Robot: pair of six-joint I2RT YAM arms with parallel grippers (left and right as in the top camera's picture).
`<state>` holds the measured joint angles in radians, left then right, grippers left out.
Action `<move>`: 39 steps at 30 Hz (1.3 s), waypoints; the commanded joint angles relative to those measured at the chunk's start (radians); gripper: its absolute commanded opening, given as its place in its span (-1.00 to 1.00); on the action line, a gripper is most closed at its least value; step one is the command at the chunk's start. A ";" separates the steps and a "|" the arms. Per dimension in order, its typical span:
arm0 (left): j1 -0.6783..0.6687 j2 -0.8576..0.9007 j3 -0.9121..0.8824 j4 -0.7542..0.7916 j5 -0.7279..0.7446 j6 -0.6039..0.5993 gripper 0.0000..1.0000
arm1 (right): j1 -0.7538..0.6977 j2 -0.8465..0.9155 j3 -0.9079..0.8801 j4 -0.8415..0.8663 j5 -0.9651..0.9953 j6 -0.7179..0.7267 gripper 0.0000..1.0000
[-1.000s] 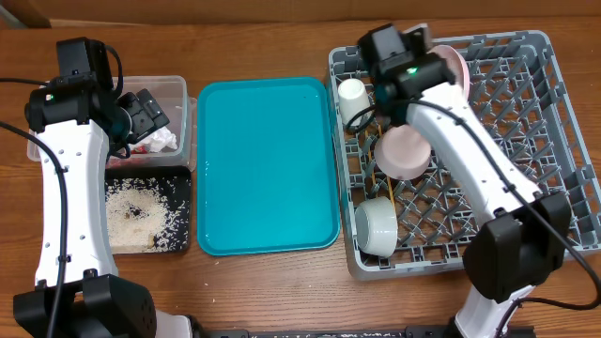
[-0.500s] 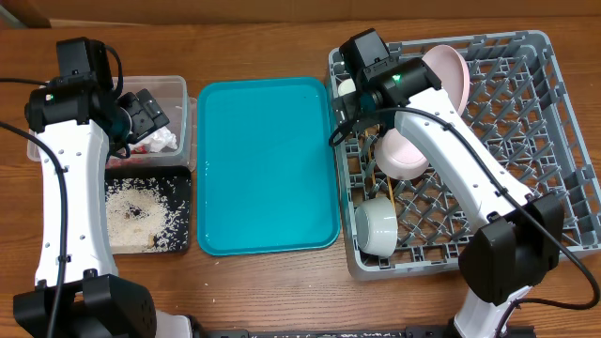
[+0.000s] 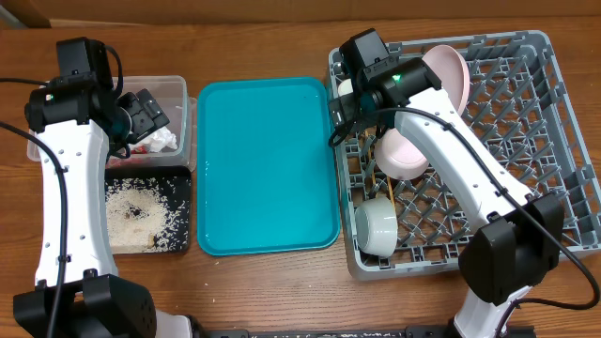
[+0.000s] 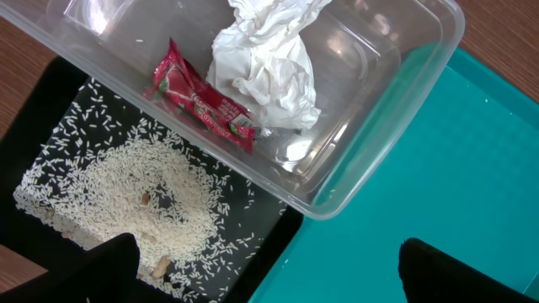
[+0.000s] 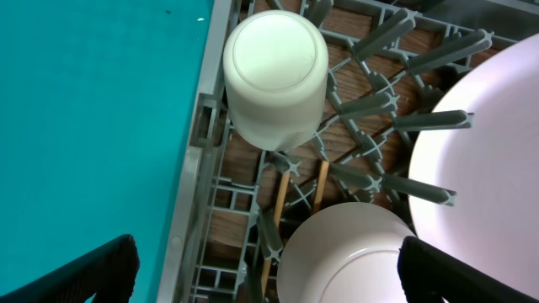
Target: Sort waste into correct bins and load items into the dishwasher
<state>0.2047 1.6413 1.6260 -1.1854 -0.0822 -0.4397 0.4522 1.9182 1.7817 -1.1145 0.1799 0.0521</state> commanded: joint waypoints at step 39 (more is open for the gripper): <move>-0.002 0.003 0.023 0.001 0.002 -0.013 1.00 | -0.007 -0.793 0.003 0.003 -0.006 0.003 1.00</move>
<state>0.2047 1.6413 1.6260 -1.1854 -0.0822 -0.4397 0.4515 1.2041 1.7813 -1.1122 0.1719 0.0521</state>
